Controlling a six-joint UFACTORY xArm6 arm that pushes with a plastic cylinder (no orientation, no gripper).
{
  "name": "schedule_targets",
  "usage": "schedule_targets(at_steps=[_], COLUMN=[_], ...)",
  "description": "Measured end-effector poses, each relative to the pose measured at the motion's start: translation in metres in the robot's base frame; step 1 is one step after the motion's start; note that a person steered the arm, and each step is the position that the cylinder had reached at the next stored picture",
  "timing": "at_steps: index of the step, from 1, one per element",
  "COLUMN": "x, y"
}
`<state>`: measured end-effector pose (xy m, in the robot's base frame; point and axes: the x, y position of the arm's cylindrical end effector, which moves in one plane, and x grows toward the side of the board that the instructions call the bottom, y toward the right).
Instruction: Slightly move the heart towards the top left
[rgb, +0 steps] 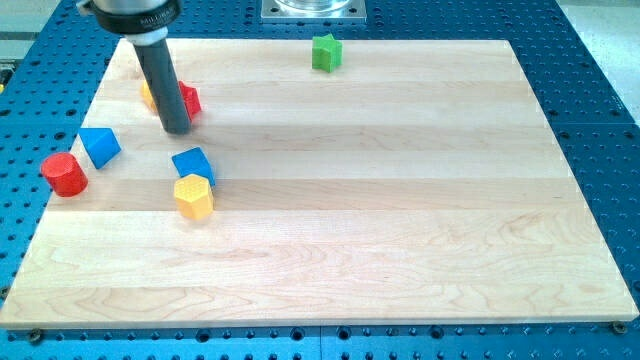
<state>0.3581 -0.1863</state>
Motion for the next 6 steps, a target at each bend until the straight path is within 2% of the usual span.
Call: schedule_targets(at_steps=[2,3,4,5,6], x=[-0.047,-0.012,-0.018,-0.063,-0.062], y=[-0.012,-0.022,0.039,0.046,0.008])
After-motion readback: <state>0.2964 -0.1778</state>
